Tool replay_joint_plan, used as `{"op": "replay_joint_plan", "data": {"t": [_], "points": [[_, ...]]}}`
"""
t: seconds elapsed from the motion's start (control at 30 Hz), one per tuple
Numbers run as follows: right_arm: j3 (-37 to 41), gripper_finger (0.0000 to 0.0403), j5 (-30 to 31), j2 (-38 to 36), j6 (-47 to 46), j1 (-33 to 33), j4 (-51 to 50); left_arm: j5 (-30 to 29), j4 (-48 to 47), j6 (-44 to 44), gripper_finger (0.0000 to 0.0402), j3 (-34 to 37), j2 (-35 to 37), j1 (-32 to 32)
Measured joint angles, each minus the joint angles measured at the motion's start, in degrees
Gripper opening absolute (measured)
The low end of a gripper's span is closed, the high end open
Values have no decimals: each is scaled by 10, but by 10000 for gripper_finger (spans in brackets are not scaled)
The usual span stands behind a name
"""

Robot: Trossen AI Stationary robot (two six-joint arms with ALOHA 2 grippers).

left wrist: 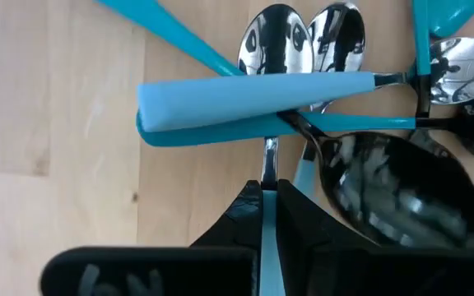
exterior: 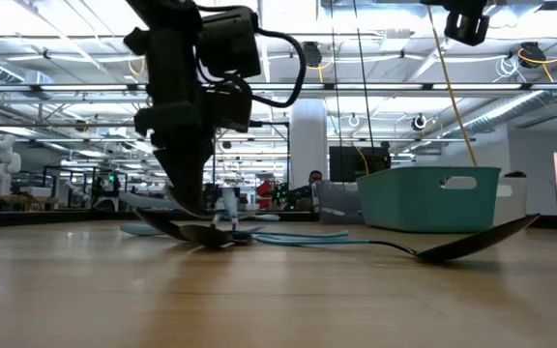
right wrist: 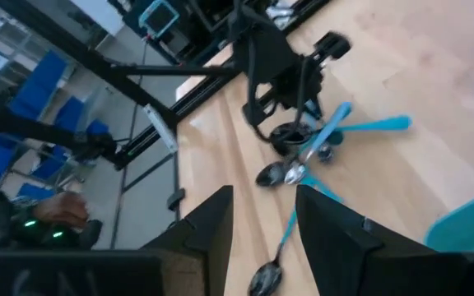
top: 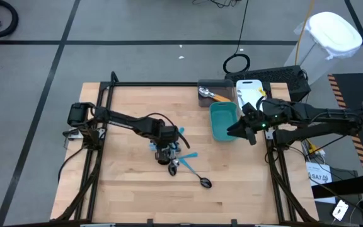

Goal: Sort silverware by color (type)
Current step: Put the light blue spoon into the white bin

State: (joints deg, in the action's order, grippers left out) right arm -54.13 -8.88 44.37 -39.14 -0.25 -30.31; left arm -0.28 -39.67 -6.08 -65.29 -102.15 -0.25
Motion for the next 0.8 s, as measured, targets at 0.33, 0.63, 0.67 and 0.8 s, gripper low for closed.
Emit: {"op": "replay_joint_plan", "data": {"t": [0.33, 0.63, 0.67, 0.8], "points": [[0, 130, 57, -8, 11, 0, -21, 26, -120, -64, 12, -62, 1, 0], [0, 130, 153, -3, 17, 0, -29, 29, -172, -149, 11, -140, 2, 0], [0, 130, 158, -4, 9, 0, -29, 30, -172, -153, 11, -149, 2, 0], [0, 130, 164, -3, -37, 0, -29, 37, -188, -156, 11, -174, 2, 0]]}}
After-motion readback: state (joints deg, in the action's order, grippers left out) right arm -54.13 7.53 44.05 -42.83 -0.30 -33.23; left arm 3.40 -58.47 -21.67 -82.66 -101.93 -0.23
